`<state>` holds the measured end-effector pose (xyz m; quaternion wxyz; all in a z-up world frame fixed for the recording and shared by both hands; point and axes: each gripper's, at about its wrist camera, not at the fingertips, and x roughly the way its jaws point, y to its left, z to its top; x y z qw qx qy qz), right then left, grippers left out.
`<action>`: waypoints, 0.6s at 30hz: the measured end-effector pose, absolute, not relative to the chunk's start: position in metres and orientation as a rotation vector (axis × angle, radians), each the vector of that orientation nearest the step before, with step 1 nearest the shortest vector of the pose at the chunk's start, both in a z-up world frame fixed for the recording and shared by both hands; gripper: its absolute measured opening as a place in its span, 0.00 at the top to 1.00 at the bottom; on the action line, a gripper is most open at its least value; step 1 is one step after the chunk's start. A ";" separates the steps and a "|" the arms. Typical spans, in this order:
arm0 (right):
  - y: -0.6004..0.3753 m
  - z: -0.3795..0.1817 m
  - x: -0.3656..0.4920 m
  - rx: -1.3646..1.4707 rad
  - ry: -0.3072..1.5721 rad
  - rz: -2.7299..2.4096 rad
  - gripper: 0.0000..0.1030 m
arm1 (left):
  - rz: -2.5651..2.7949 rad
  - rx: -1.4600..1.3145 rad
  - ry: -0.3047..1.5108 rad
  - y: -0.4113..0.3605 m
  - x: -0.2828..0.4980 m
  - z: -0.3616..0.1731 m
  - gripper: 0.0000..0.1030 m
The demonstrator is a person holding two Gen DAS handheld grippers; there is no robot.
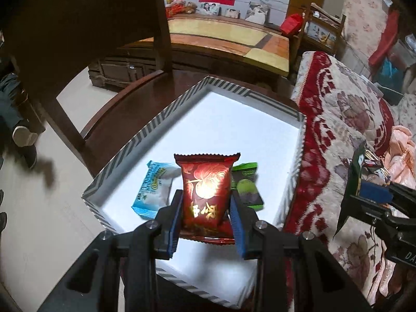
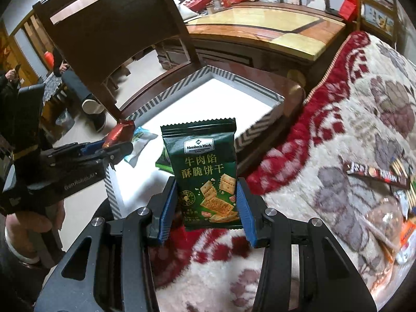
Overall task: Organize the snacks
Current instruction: 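Carry the red packet with the left gripper and green cracker packet with the right to the tray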
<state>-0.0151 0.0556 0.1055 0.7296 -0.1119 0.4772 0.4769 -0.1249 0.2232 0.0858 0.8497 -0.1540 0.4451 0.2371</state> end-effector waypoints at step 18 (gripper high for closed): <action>0.142 0.091 0.008 -0.332 1.072 1.100 0.58 | 0.535 -0.356 0.969 0.260 -0.096 0.063 0.65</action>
